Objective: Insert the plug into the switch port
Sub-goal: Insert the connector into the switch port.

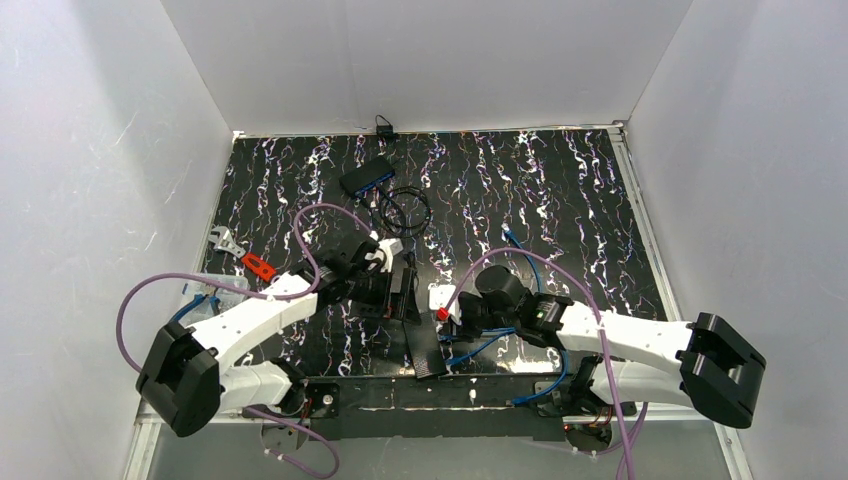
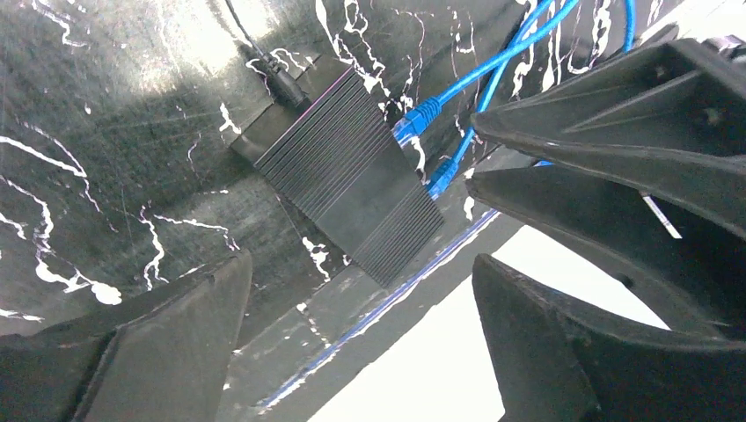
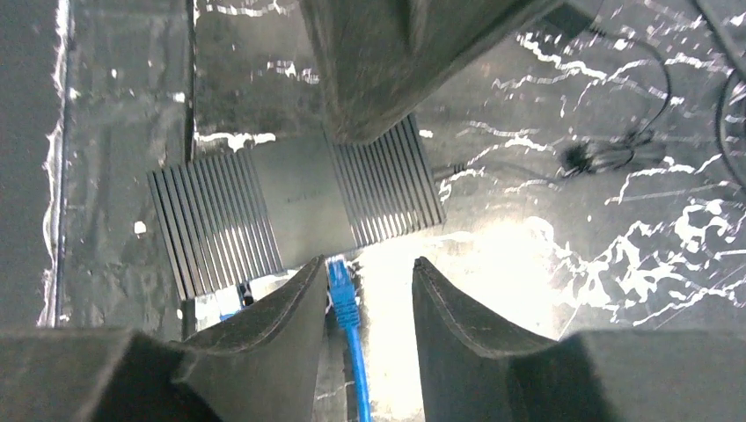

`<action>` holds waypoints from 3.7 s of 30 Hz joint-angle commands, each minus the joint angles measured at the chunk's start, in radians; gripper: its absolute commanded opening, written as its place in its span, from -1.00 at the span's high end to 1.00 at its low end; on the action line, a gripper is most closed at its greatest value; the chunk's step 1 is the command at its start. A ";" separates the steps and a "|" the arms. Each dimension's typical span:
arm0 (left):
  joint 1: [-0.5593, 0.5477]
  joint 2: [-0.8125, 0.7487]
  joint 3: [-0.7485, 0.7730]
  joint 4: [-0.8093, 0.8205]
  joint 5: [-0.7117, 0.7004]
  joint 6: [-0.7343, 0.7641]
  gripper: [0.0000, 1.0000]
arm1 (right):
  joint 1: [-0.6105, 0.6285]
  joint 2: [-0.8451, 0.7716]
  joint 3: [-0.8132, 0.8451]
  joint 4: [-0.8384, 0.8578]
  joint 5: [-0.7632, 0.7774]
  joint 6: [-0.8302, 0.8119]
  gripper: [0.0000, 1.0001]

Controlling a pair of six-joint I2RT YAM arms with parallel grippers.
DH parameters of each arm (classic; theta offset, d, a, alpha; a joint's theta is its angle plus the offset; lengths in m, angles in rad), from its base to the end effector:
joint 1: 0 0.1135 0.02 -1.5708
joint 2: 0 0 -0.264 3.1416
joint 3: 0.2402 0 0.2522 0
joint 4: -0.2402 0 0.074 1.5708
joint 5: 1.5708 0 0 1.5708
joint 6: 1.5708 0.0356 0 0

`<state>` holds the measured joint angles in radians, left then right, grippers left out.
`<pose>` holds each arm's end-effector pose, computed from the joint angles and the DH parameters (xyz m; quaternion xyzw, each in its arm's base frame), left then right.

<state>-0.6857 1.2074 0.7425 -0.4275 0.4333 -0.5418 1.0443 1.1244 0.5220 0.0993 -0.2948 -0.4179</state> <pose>0.1753 -0.1627 0.2213 0.1376 0.9135 -0.3529 0.1489 0.1099 0.2097 0.2102 -0.6242 0.5840 0.2754 0.4399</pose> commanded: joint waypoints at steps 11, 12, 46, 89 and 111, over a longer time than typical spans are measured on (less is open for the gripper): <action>-0.002 -0.097 -0.120 0.049 -0.027 -0.141 -0.97 | -0.016 0.048 0.059 -0.165 0.010 -0.153 -0.04; -0.002 -0.094 -0.127 0.066 -0.018 -0.150 -0.97 | -0.020 0.052 0.059 -0.162 -0.002 -0.160 -0.05; -0.003 0.117 -0.165 0.248 0.115 -0.196 -0.79 | -0.055 0.200 0.030 -0.046 -0.082 -0.185 0.05; -0.002 0.218 -0.152 0.301 0.218 -0.192 -0.27 | -0.053 0.269 0.097 0.056 -0.222 -0.058 0.97; -0.003 0.244 -0.144 0.298 0.227 -0.173 0.26 | -0.022 0.269 0.103 0.245 -0.242 0.015 0.97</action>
<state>-0.6708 1.4399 0.5709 -0.1830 0.5915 -0.7148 0.9976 1.3946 0.5613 0.0629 -0.4671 -0.4380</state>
